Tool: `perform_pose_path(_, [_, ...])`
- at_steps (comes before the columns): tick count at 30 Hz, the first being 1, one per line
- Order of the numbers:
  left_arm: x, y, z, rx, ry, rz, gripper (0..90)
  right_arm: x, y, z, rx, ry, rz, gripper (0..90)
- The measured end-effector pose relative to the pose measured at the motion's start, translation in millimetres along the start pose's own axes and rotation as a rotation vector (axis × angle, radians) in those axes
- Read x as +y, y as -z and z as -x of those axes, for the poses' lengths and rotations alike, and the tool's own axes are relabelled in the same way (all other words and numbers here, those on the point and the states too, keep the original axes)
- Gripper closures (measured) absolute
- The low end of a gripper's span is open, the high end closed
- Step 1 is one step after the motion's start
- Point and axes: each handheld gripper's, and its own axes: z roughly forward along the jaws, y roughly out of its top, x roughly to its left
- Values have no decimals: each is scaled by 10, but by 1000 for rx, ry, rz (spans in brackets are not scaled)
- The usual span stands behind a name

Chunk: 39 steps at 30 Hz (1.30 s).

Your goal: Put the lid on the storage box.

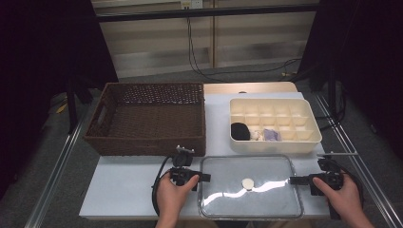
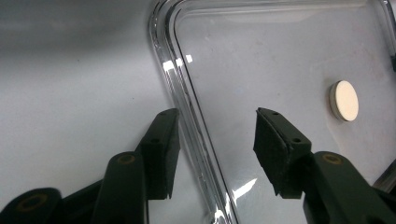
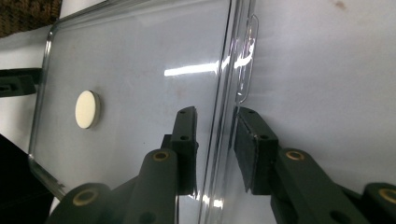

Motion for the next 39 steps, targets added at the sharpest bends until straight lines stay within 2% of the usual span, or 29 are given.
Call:
perform_pose_path(4, [0,-2,4,-3,5,0,486,-1,2,7,-1,2,3,712])
perform_pose_path(5, [6,4,2,17,-5,-5,482,-5,-1,3,-2,-3,8,713])
perform_pose_path(6, [10,-6,7,0,14,-3,482,-5,1,-1,-7,-1,5,712])
perform_pose_path(7, [14,-7,8,0,17,-7,482,0,0,-8,-11,-3,4,712])
perform_pose_path(9, [13,-9,27,18,8,-12,485,0,-3,-15,-14,-3,3,712])
perform_pose_path(11, [5,-14,40,19,12,-5,465,1,-1,-4,-10,-7,2,713])
perform_pose_path(14, [-20,-16,82,44,-25,8,465,6,2,3,-4,-10,0,714])
perform_pose_path(15, [-27,-9,81,45,-45,7,463,6,3,6,-3,-11,0,716])
perform_pose_path(16, [-28,-1,74,35,-43,5,462,6,4,7,-1,-12,1,719])
perform_pose_path(19, [-21,24,29,1,-6,-8,474,14,5,24,9,-27,-3,735])
perform_pose_path(20, [-20,35,36,-7,16,-33,474,18,5,30,9,-21,-6,735])
perform_pose_path(21, [-27,44,38,-13,19,-51,478,18,5,22,10,-27,-9,735])
perform_pose_path(25, [-60,47,34,-22,14,-39,460,16,4,25,9,-18,-5,735])
perform_pose_path(27, [-64,36,28,-33,41,-29,446,10,3,26,11,-23,-2,736])
perform_pose_path(30, [-50,35,1,-40,58,-38,458,7,2,41,13,-23,1,737])
perform_pose_path(31, [-51,38,-23,-55,79,-35,458,6,1,39,16,-28,3,737])
perform_pose_path(33, [-41,23,-12,-66,75,-40,476,2,2,43,16,-25,4,736])
perform_pose_path(34, [-25,19,-7,-45,45,-49,470,0,-2,41,22,-30,7,736])
perform_pose_path(35, [-7,9,34,-31,61,-61,456,0,-7,37,25,-28,8,734])
perform_pose_path(37, [4,6,57,-16,52,-70,449,4,-8,11,9,-25,8,730])
perform_pose_path(38, [3,14,42,-8,39,-73,473,-1,-7,15,7,-17,10,731])
perform_pose_path(39, [-5,23,20,6,42,-67,529,-5,-6,28,19,-22,13,735])
